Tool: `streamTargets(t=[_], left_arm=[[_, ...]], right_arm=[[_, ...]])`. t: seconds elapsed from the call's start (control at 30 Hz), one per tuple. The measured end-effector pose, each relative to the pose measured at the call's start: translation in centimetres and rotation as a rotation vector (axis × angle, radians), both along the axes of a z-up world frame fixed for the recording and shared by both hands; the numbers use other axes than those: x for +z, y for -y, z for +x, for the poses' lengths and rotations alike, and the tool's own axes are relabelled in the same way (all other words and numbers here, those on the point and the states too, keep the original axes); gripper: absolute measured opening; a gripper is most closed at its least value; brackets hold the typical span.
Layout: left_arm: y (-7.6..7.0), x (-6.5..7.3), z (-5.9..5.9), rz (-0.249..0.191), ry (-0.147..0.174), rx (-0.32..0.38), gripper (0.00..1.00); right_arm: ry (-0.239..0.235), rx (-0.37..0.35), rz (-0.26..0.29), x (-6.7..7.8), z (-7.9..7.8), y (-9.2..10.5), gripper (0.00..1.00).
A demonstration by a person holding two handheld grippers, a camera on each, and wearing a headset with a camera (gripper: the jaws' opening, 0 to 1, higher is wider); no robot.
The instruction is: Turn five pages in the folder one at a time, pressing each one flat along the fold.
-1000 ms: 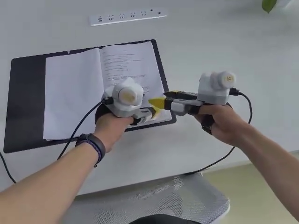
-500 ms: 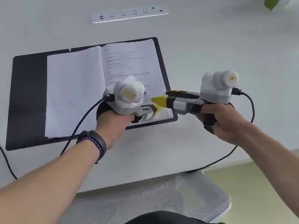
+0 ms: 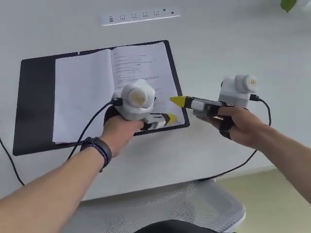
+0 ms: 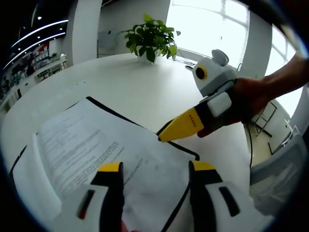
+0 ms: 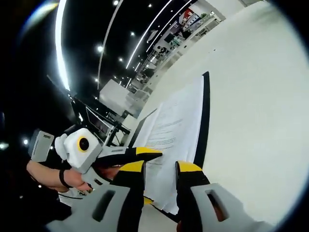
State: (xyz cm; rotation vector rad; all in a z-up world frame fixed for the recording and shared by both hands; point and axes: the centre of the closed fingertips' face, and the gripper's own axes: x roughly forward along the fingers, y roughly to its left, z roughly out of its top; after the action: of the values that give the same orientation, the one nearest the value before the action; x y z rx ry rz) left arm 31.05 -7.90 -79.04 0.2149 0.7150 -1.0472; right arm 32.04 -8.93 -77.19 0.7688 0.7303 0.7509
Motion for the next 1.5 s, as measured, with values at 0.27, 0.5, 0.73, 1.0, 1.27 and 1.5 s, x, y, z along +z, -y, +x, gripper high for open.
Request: streamTargets(t=[0.27,0.5,0.73,1.0,1.27,1.5], left_arm=[[-0.7,1.5,-0.1,-0.014,0.016,0.005,0.57],[-2.3,2.8,0.3,-0.027,0.034,0.035,0.62],[-4.3,3.9,0.7,-0.039,0.045,0.071,0.64],[-8.0,5.4,1.2,-0.069,0.073,0.137,0.66],[-12.4,6.7,1.0,-0.074,0.104,0.189,0.67],[-16.8,7.2,0.6,-0.072,0.122,0.247,0.67]], right_arm=[[-0.009,-0.015,0.001,0.2,-0.8,-0.6,0.01],[0.019,-0.015,0.008,1.9,-0.6,-1.5,0.00],[0.056,-0.018,0.015,3.8,0.1,-2.5,0.00],[0.103,0.009,0.025,6.0,0.7,-5.5,0.00],[0.139,0.037,0.035,7.7,1.1,-8.9,0.00],[0.174,0.081,0.051,9.2,1.3,-12.7,0.00]])
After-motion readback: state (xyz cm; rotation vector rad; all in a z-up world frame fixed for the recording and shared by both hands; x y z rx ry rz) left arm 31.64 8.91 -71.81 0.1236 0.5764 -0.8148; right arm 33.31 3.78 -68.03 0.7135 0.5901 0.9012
